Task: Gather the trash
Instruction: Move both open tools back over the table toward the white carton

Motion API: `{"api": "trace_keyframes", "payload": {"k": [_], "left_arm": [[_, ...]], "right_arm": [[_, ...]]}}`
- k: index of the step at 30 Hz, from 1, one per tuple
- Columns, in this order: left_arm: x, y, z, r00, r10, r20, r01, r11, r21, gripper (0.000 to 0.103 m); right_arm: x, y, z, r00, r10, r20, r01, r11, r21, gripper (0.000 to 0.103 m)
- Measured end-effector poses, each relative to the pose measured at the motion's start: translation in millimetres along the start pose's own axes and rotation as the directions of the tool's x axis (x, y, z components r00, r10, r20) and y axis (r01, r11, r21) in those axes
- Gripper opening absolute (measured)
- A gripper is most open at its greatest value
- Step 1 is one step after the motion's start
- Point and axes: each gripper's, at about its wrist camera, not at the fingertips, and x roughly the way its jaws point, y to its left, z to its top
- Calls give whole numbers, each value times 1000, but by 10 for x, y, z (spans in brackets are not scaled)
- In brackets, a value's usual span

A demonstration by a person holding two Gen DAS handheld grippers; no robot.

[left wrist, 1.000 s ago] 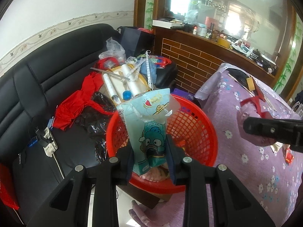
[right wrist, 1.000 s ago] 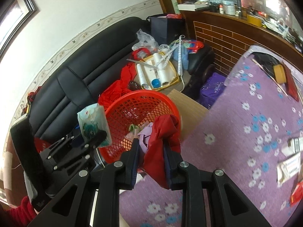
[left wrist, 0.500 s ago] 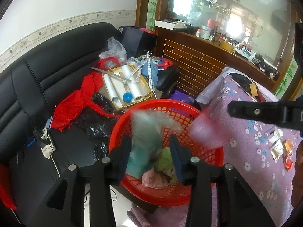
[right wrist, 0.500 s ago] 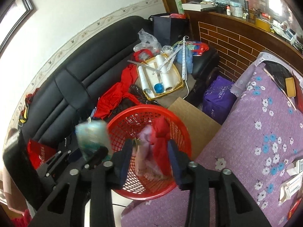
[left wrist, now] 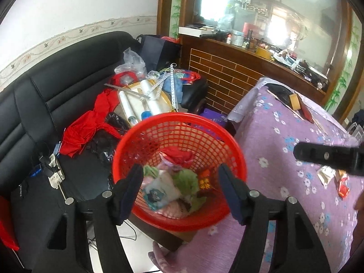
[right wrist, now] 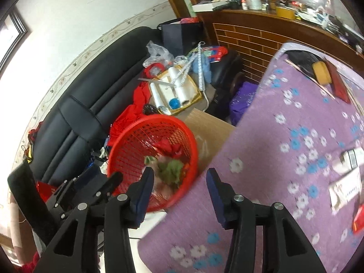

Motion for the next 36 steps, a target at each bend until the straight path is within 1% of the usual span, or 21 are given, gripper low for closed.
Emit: {"api": "trace_keyframes", "payload": {"k": [4,6,10,14,17,19,22,24,27,28,30,31,33,34,35,36], "left_arm": [[-98,-203,-122,1000,-18,2,18,999,28,70],[-124,-308,-167,1000,-25,-1,25,998,49,70],[-171,-533,-217,999,-50,-7,51,995,84,70],[-232,-826,-265,996,-89,-11,90,987,131,70],[-248,-1119,-309,991,-127,-34,132,974,185,70],[-262,-1292,-323,987,-152,-47,158,964,214,70],[-285,-1608,-329,977,-199,-70,211,942,263,70],[-284,-1841,-313,964,-246,-100,265,922,284,70],[-223,-2149,-297,937,-306,-167,344,892,293,70],[-171,-2288,-290,918,-337,-211,388,874,294,70],[-72,-2480,-295,889,-372,-268,441,852,280,70],[-28,-2566,-301,879,-378,-290,454,850,268,70],[133,-2740,-280,843,-407,-352,496,842,213,70],[214,-2808,-262,834,-412,-366,500,846,186,70],[268,-2842,-247,832,-411,-372,498,850,173,70],[336,-2899,-230,826,-413,-384,498,854,152,69]], "right_arm": [[-184,-117,-267,999,-41,25,41,999,-10,52],[-258,-203,-404,999,-46,25,46,999,7,52],[-423,-444,-662,999,-50,19,49,997,65,52],[-597,-788,-889,998,-66,20,62,985,160,52],[-805,-1038,-1050,994,-102,35,92,972,219,52],[-935,-1187,-1153,993,-111,42,97,961,260,52],[-1133,-1434,-1329,990,-134,46,112,941,321,52],[-1265,-1580,-1448,987,-150,50,123,926,357,52],[-1452,-1781,-1606,982,-180,55,142,901,410,52],[-1531,-1860,-1667,980,-190,59,147,891,428,52],[-1651,-1974,-1760,976,-209,66,157,877,455,52],[-1707,-2028,-1803,973,-219,70,162,869,467,52],[-1841,-2153,-1916,969,-236,78,168,852,496,52],[-1895,-2201,-1963,967,-243,80,171,845,507,52],[-1915,-2222,-1982,965,-249,80,174,840,514,52],[-1971,-2274,-2043,963,-258,80,179,831,526,52]]}}
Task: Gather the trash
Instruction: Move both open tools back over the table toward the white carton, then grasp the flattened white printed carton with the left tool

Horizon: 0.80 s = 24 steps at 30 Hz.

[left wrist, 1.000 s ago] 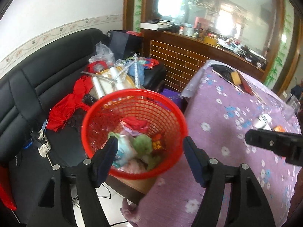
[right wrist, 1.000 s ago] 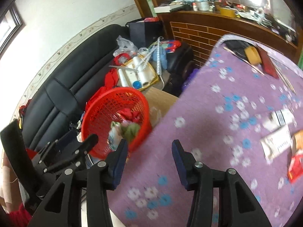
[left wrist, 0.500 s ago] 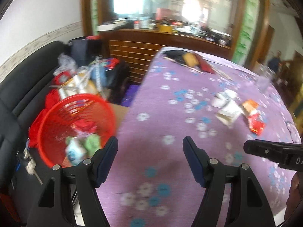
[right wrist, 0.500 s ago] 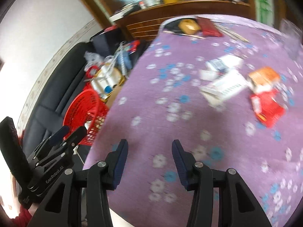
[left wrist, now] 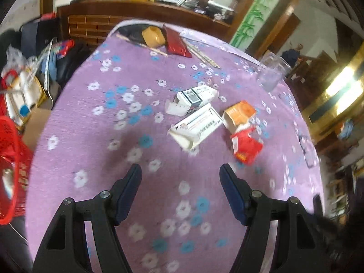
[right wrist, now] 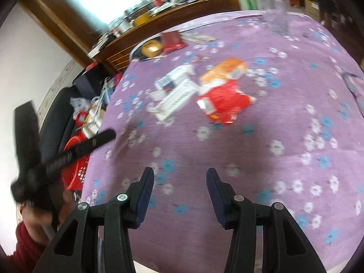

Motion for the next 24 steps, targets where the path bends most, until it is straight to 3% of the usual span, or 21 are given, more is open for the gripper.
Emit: {"api": "trace_keyframes", "payload": {"k": [3,9,11,13,16,24], "left_arm": [[225,-10,152,998,-45,-41,41,995,-93,59],[650,21,329,993,-60,-100,37,976,-214,48],[791,11,347,991,-53,-122,24,972,-234,41],[915,15,352,989,-56,-136,20,967,-254,27],[1020,8,359,988,-57,-145,17,965,-262,10],[726,-100,189,997,-18,-72,8,990,-142,8]], "right_arm": [[-115,-210,-70,1000,-20,11,20,999,33,52],[-299,-497,-157,998,-56,26,54,996,72,52],[-388,-610,-180,997,-75,34,72,994,86,52],[-455,-703,-195,995,-87,41,83,991,102,52],[-542,-810,-205,994,-101,48,94,988,121,52],[-486,-859,-27,995,-84,45,78,989,125,52]]}}
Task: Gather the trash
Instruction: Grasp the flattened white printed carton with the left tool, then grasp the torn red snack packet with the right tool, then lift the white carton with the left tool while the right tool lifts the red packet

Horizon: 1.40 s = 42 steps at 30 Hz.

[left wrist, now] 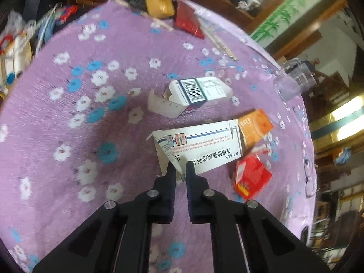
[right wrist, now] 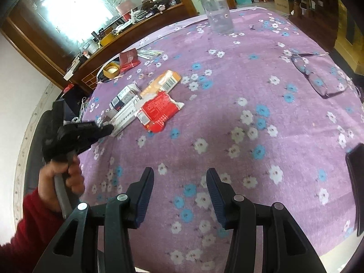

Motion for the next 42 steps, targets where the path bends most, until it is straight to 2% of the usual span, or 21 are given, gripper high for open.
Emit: {"api": "trace_keyframes", "payload": {"k": [4,8,13,20,23,25,26,27,33,42], "left_arm": [[-346,36,-221,997,16,76,-21,997,70,8],[-712,147,-414,985,50,163,-69,992,110,8],[-1025,350,-583,972,85,220,-111,988,110,8],[-1241,655,-745,962,133,239,-155,985,73,8],[-1305,725,-774,957,152,248,-174,982,68,8],[-1327,739,-783,953,164,256,-187,980,68,8],[-1336,744,-788,952,166,258,-190,979,71,8],[-1343,745,-791,951,169,260,-194,978,74,8],[-1348,678,-813,944,176,278,-209,974,92,8],[-1375,490,-866,935,159,318,-210,969,133,8]], "right_arm": [[177,70,180,998,67,-15,-66,998,23,52],[535,124,462,993,109,-53,-105,992,69,52],[976,112,730,992,101,-81,-91,989,119,52],[1466,157,893,988,85,-125,-65,985,159,52],[1594,213,920,988,64,-137,-42,987,156,49],[1677,251,927,987,53,-150,-30,989,147,36],[1713,284,929,988,36,-149,-15,991,135,33],[1711,295,930,990,29,-140,-11,992,128,27],[1562,461,869,994,63,-94,-59,997,47,17],[886,844,439,999,44,17,-41,988,-152,17]]}}
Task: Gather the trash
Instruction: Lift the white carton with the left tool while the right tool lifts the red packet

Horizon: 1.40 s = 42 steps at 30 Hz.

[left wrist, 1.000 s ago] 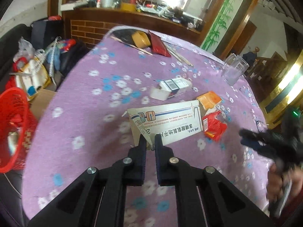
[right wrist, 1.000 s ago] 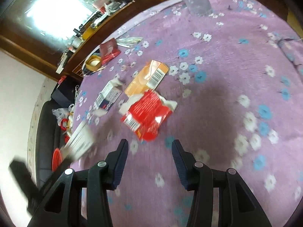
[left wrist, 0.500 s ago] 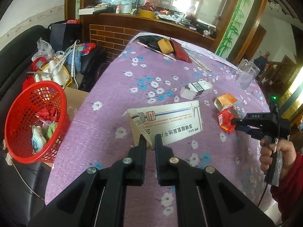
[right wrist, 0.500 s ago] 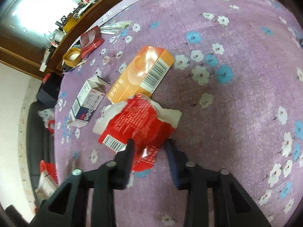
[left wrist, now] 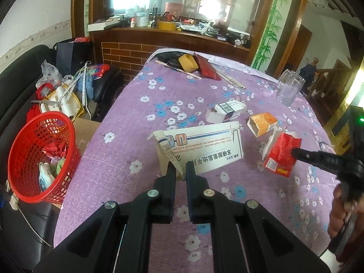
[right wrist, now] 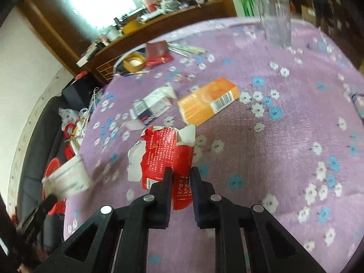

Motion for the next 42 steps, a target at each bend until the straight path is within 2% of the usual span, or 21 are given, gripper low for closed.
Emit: {"api": "trace_keyframes", "payload": {"k": [11,31,37,39,41,42], "left_arm": [[-229,-61,-23,998,35,60,-36,999,18,8],[-733,398,-66,969,198,146,-191,980,-61,8],[-744,503,-95,968,212,138,-203,976,-73,8],[-691,577,-116,975,193,109,-183,979,-94,8],[-614,715,-150,987,152,47,-142,976,-164,8],[-565,827,-181,990,141,6,-136,966,-218,15]], "right_arm": [[-489,443,-236,996,29,78,-19,992,-125,17],[-551,1230,-320,985,154,74,-129,956,-264,17],[-514,1359,-329,983,170,64,-145,946,-289,17],[-502,1372,-334,983,172,58,-148,946,-289,17],[-498,1381,-346,984,173,52,-150,944,-294,17],[-498,1381,-351,984,172,50,-150,943,-297,17]]}}
